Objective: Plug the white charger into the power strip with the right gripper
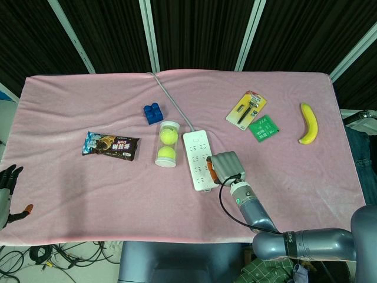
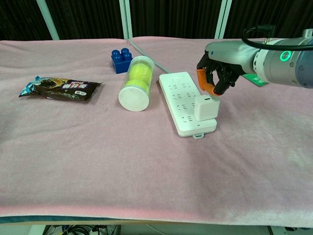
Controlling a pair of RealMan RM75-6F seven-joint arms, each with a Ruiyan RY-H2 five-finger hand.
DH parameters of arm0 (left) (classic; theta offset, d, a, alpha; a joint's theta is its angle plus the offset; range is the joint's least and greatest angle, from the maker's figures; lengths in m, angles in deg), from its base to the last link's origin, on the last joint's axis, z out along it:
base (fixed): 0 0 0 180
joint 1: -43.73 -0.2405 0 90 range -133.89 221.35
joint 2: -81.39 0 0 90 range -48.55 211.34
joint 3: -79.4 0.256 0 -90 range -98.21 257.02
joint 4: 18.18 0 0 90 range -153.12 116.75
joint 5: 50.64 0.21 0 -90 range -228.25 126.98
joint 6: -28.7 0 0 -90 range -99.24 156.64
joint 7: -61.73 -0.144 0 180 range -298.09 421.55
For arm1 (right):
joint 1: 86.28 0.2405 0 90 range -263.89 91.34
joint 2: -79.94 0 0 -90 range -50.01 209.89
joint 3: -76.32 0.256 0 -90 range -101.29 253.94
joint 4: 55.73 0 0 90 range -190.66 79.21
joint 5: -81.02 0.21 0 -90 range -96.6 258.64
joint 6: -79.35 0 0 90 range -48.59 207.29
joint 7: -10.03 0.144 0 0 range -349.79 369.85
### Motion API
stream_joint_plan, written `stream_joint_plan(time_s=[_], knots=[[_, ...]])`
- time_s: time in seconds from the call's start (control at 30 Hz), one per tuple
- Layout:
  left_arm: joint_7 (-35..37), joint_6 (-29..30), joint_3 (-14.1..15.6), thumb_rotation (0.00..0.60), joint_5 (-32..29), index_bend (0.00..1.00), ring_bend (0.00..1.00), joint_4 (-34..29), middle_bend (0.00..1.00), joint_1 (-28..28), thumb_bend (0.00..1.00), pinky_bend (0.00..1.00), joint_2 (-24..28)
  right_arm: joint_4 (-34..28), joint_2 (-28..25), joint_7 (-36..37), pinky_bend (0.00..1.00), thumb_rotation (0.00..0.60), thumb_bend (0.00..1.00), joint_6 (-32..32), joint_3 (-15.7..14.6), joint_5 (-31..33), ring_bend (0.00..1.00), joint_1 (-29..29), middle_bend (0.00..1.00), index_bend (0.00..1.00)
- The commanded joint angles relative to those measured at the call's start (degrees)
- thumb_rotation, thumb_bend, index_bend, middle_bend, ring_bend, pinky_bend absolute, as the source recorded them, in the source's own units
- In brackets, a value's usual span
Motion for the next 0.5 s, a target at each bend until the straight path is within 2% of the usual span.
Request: stream_joint_plan(time_s=[0.03, 0.27, 0.5], knots=[[0.03, -0.07, -0.03, 0.600, -0.09, 0.00, 0.00, 0.03, 0.00, 0.03, 0.24, 0.07, 0.03, 0.03, 0.09, 0.06, 0.57, 0.600, 0.52, 0.36, 0.08, -0.37, 0.66, -0.22, 0.59, 0.66], [0.06, -0.22, -0.03, 0.600, -0.17, 0.00, 0.00, 0.00, 0.00, 0.08, 0.24, 0.10, 0.09, 0.05, 0.32, -0.97, 0.62, 0.600, 0.52, -0.58, -0.93, 0.60, 0.71, -0.29, 0.63, 0.69], [0.02, -0.17, -0.01, 0.600, -0.18, 0.00, 0.00, -0.05, 0.00, 0.06, 0.24, 0.11, 0.07, 1.14, 1.56, -1.55, 0.63, 0.600, 0.52, -1.74, -1.35, 1.29, 0.72, 0.07, 0.63, 0.69]])
